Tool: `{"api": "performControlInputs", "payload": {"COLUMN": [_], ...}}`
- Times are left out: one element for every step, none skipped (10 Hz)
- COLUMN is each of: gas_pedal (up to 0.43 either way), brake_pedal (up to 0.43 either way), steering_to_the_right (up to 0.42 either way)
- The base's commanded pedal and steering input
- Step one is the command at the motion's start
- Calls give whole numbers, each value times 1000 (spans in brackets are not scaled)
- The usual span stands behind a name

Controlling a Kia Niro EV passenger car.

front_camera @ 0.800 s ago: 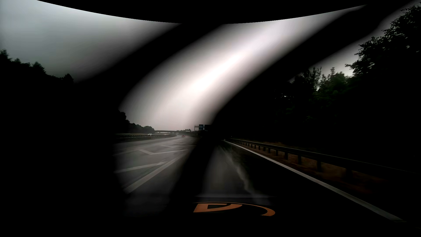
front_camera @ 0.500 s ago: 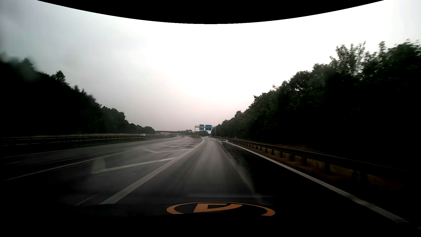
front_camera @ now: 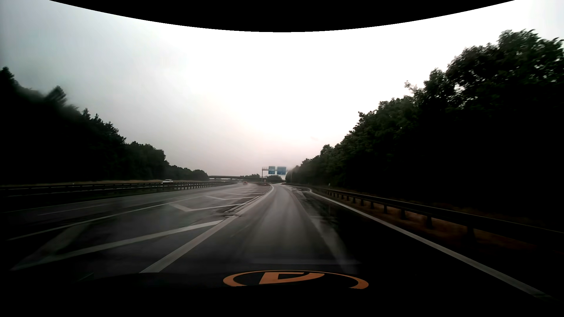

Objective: Follow the waypoints while adhering to traffic rules and regulations

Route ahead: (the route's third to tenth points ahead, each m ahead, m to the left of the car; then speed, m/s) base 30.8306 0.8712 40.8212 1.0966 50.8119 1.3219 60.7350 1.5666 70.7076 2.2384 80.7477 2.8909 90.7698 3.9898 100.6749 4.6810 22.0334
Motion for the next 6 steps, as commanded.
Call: {"api": "performControlInputs", "payload": {"gas_pedal": [130,130,130,130,130,130], "brake_pedal": [0,0,0,0,0,0], "steering_to_the_right": [-7,-6,-5,-5,-5,-5]}}
